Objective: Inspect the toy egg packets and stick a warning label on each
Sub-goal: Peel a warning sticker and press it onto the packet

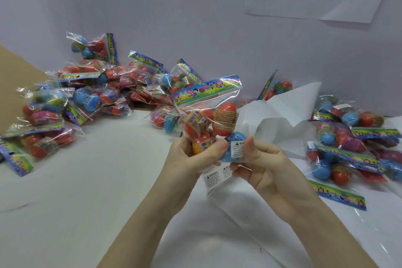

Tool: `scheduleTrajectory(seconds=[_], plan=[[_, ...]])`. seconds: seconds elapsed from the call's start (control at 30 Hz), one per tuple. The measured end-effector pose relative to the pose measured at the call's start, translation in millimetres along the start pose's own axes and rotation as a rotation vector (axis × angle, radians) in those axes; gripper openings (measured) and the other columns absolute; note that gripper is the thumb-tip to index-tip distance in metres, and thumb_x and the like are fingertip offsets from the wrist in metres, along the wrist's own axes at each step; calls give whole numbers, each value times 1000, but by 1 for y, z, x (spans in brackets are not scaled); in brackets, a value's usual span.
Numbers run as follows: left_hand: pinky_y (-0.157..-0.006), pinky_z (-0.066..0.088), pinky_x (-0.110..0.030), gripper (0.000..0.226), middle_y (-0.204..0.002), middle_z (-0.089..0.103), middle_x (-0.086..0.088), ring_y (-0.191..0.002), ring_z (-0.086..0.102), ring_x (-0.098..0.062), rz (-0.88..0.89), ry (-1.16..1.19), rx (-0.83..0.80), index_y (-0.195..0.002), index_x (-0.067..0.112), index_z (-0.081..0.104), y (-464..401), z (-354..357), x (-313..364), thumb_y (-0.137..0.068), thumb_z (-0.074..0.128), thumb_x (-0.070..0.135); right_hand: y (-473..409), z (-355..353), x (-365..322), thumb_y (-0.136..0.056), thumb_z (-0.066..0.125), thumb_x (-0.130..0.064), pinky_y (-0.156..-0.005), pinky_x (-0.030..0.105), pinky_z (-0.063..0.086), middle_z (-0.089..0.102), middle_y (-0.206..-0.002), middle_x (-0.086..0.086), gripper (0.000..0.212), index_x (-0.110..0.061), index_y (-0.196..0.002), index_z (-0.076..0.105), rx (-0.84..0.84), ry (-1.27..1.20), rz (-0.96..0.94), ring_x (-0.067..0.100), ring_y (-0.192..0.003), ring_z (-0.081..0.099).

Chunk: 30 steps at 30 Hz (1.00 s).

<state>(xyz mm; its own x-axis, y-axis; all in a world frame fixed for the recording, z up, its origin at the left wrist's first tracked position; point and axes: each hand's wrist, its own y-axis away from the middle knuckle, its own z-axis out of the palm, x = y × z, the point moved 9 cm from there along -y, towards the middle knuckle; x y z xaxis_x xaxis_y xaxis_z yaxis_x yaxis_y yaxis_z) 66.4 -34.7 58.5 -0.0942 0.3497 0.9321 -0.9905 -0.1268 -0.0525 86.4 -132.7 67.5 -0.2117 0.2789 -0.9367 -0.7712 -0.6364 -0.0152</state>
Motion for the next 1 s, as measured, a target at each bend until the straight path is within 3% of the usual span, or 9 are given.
scheduleTrajectory(seconds=[0.13, 0.3, 0.53, 0.63, 0.73, 0.83, 0.87, 0.93, 1.0], plan=[[-69, 55, -19, 41, -88, 74, -4, -81, 69, -14, -34, 40, 20, -99, 11, 64, -1, -2, -3, -63, 80, 22, 0, -6, 1, -70, 52, -51, -56, 19, 51, 71, -72, 2, 41, -19, -75, 77, 73, 53, 22, 8, -61, 63], [-67, 54, -20, 42, -85, 73, -3, -79, 68, -14, -27, -3, 17, -102, 8, 64, -1, -1, -3, -64, 68, 24, 3, -7, -14, -49, 69, -72, -52, 17, 48, 71, -68, 5, 57, -22, -76, 77, 185, 325, -196, 9, -53, 59], [-63, 53, -18, 33, -83, 73, -2, -77, 69, -11, -59, -43, 0, -87, 16, 71, -2, -1, -9, -60, 84, 30, 3, -16, -9, -56, 66, -41, -45, 17, 46, 66, -57, 2, 28, -15, -61, 75, 182, 294, -25, 8, -45, 55], [-60, 52, -16, 19, -79, 74, 0, -70, 70, -11, -18, -113, 23, -75, 24, 76, -2, 2, -6, -66, 76, 42, 6, -38, -28, -58, 65, -30, -43, 15, 44, 66, -56, 0, 17, -15, -55, 73, 364, 177, -153, 6, -44, 54], [-55, 53, -19, 45, -80, 75, -4, -64, 69, -14, 26, 52, 223, -84, 17, 70, -6, -19, 3, -62, 67, 55, 23, -76, -57, -60, 67, -32, -54, 13, 51, 70, -67, -6, 15, -19, -60, 73, 602, -182, -451, 2, -59, 65], [-55, 50, -18, 20, -71, 72, 1, -64, 65, -11, 183, -65, 532, -81, 15, 67, 3, -57, 21, -83, 60, 34, 17, -75, -55, -38, 78, -57, -83, 21, 53, 62, -113, 0, 92, -13, -117, 57, 535, -269, -390, 10, -91, 68], [-60, 48, -20, 12, -71, 70, 4, -69, 63, -11, 246, -185, 667, -78, 16, 66, 11, -71, 31, -87, 60, 24, 13, -71, -46, -41, 76, -59, -87, 24, 52, 55, -125, 1, 100, -14, -127, 48, 514, -224, -303, 10, -93, 66], [-76, 45, -27, 8, -83, 67, 2, -89, 61, -19, 319, -456, 943, -83, 16, 65, 32, -101, 53, -88, 60, 18, 9, -62, -32, -58, 66, -48, -87, 25, 50, 50, -135, 5, 73, -17, -122, 53, 507, -26, -204, 7, -95, 64], [-91, 37, -37, 17, -105, 65, -8, -108, 53, -28, 256, -812, 1152, -99, 14, 67, 48, -129, 82, -86, 61, 24, 8, -59, -29, -67, 67, -37, -88, 15, 46, 47, -137, -8, 70, -21, -132, 46, 555, 280, -199, -6, -100, 59]])
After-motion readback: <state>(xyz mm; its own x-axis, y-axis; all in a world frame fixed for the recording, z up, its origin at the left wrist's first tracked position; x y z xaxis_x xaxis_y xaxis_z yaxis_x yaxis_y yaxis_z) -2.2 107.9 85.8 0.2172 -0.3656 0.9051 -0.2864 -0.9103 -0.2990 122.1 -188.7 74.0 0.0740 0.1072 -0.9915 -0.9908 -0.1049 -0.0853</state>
